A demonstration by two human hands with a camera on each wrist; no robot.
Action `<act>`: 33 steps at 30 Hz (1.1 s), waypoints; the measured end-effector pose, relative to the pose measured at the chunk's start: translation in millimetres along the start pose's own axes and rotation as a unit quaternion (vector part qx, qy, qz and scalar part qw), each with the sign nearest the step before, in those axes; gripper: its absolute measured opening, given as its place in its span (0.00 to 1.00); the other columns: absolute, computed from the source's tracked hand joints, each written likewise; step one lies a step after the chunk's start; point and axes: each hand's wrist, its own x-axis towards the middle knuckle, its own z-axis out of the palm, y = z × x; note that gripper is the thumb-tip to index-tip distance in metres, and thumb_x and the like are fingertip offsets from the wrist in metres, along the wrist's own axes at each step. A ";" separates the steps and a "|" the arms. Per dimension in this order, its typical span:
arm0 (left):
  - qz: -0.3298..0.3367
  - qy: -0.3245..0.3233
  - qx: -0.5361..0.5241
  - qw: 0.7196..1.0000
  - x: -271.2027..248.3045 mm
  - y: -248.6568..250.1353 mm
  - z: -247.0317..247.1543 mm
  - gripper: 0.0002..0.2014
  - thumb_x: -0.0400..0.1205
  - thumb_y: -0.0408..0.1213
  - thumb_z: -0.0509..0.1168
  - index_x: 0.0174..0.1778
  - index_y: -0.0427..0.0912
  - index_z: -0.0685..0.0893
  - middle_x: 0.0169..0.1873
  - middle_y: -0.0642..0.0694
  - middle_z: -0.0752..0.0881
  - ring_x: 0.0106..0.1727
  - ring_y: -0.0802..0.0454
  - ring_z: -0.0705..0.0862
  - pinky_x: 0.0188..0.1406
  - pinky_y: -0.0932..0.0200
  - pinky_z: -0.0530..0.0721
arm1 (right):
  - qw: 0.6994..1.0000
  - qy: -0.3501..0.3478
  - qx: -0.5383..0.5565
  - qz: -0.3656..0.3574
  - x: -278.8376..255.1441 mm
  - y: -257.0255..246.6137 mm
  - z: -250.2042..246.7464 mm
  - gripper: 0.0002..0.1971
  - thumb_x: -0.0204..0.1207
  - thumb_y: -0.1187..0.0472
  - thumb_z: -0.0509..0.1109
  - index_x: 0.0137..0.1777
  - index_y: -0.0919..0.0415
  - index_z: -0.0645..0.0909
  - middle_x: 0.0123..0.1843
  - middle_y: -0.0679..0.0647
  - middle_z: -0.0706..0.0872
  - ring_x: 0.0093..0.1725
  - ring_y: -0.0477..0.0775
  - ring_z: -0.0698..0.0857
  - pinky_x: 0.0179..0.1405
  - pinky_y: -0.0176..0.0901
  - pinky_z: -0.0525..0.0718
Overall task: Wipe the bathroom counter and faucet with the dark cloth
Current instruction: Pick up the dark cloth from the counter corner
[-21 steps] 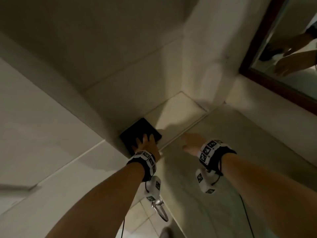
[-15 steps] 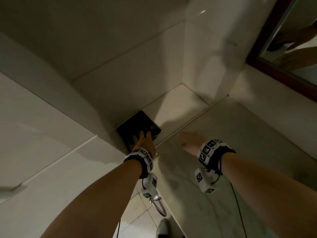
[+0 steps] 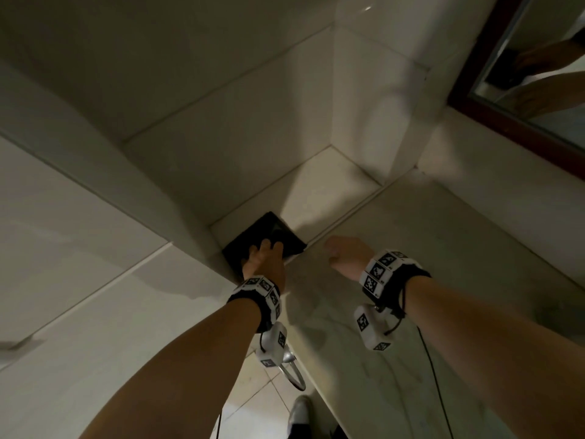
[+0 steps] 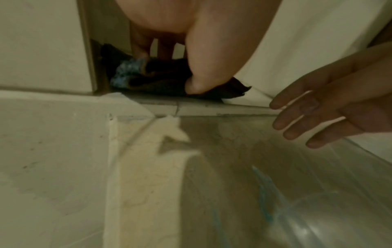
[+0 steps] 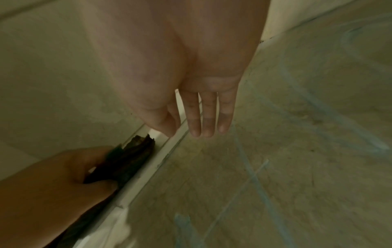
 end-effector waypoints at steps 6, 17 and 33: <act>0.021 0.011 -0.103 0.994 -12.5 1.2 -11.2 0.28 0.83 0.31 0.59 0.80 0.48 0.65 0.76 0.42 0.70 0.73 0.41 0.73 0.72 0.41 0.73 | 0.996 0.032 0.085 0.011 -15.4 -8.9 -3.3 0.24 0.79 0.62 0.65 0.76 0.52 0.72 0.68 0.54 0.82 0.65 0.56 0.82 0.62 0.42 0.80; 0.177 0.004 -0.372 0.911 -76.3 5.5 -66.1 0.08 0.84 0.34 0.59 0.46 0.46 0.83 0.45 0.44 0.88 0.50 0.44 0.85 0.56 0.48 0.83 | 0.984 0.099 0.123 -0.083 -89.8 -34.3 -33.8 0.25 0.71 0.66 0.77 0.69 0.65 0.78 0.63 0.64 0.84 0.62 0.63 0.83 0.62 0.53 0.80; 0.374 -0.025 -0.307 0.875 -211.9 -14.8 -102.1 0.09 0.85 0.30 0.57 0.52 0.37 0.84 0.47 0.38 0.88 0.51 0.42 0.85 0.55 0.53 0.82 | 0.954 0.270 0.120 0.051 -301.9 -76.8 2.3 0.15 0.81 0.57 0.69 0.64 0.62 0.83 0.55 0.55 0.87 0.60 0.57 0.83 0.52 0.42 0.74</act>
